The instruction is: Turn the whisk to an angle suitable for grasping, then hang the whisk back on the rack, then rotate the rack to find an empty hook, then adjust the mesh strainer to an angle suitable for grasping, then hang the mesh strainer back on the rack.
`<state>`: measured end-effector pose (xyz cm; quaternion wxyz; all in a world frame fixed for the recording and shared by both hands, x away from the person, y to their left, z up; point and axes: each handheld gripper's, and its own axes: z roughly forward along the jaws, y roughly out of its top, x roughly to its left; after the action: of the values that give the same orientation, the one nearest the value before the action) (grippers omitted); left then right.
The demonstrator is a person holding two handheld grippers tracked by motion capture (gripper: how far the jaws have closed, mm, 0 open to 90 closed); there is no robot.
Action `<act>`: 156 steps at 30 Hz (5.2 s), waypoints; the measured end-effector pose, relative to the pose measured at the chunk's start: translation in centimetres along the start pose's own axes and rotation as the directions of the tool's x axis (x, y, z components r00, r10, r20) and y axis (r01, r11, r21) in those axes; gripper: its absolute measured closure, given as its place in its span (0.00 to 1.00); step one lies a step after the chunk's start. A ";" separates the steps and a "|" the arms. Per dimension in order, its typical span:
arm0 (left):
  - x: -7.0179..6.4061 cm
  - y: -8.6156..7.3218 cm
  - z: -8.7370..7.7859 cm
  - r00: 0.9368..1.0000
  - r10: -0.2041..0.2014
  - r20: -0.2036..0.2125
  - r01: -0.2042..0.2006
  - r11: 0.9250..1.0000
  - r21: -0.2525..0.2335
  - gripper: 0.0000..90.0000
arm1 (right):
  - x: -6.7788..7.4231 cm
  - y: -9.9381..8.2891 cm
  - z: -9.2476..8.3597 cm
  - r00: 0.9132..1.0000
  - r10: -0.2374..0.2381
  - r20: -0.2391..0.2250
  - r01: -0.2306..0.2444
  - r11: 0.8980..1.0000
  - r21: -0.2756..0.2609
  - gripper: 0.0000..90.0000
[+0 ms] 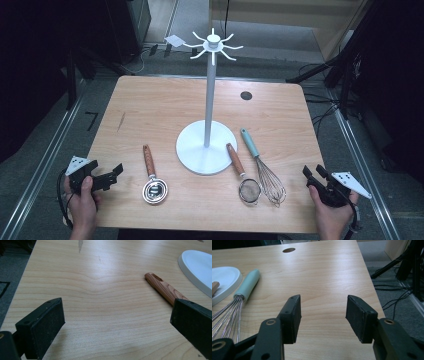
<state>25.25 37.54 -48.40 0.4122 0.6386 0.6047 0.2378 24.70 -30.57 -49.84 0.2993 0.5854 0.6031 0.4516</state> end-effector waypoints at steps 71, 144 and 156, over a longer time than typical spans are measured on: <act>-0.1 0.0 0.0 1.000 0.011 0.016 -0.011 1.000 0.002 0.00 | 13.4 9.6 15.3 0.979 -0.051 -0.198 0.192 0.563 0.804 0.73; -0.1 -0.1 0.0 1.000 0.015 0.019 -0.015 1.000 0.004 0.00 | 16.9 17.2 3.6 0.826 -0.260 -0.501 0.218 0.966 -0.142 0.79; -0.1 -0.1 0.0 1.000 0.016 0.020 -0.016 1.000 0.004 0.00 | 18.1 18.2 2.1 0.788 -0.310 -0.531 0.209 0.947 -0.242 0.79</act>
<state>25.17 37.43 -48.40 0.4147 0.6467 0.5961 0.2334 32.09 -14.19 -31.39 0.2164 0.3097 0.6982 0.6082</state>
